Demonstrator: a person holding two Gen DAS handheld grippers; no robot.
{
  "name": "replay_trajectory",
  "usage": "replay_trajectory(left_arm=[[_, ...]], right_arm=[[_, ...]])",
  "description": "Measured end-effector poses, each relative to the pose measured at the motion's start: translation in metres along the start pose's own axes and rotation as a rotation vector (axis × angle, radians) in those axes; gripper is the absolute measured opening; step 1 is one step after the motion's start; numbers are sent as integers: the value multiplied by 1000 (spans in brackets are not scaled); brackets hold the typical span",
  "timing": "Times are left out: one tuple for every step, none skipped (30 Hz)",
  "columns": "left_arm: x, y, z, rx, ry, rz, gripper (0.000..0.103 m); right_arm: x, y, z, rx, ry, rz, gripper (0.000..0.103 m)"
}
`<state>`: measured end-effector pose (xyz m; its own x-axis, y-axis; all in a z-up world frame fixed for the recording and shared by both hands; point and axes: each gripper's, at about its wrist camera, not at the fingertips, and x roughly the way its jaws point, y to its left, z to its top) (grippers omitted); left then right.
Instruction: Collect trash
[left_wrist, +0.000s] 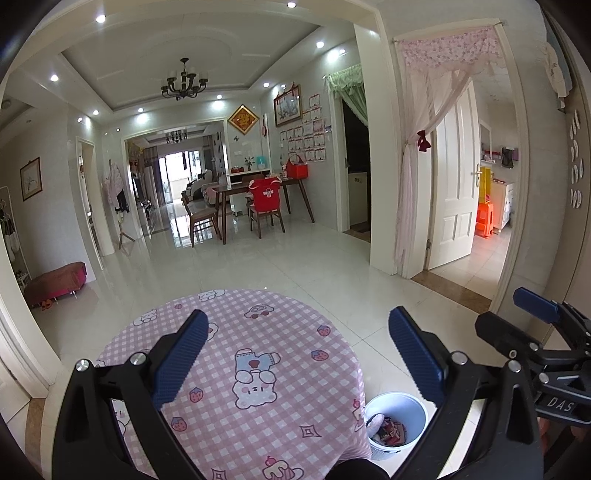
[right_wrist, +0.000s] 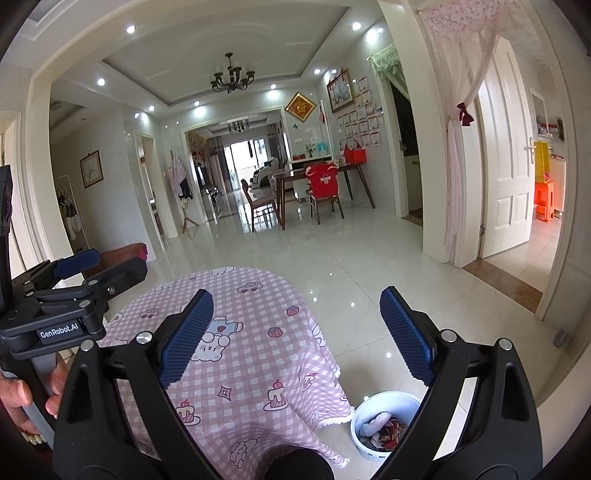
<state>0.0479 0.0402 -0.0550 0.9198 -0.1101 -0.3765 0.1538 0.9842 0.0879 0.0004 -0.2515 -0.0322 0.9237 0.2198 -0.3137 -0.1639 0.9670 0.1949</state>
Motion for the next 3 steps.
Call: replay_trajectory(left_arm=[[6, 4, 4, -5, 9, 6, 96], [12, 10, 2, -13, 20, 14, 96], [18, 16, 2, -21, 30, 22, 96]], right_arm=[[7, 1, 3, -3, 10, 3, 90], [13, 5, 3, -6, 19, 6, 90], [19, 9, 2, -9, 30, 11, 90]])
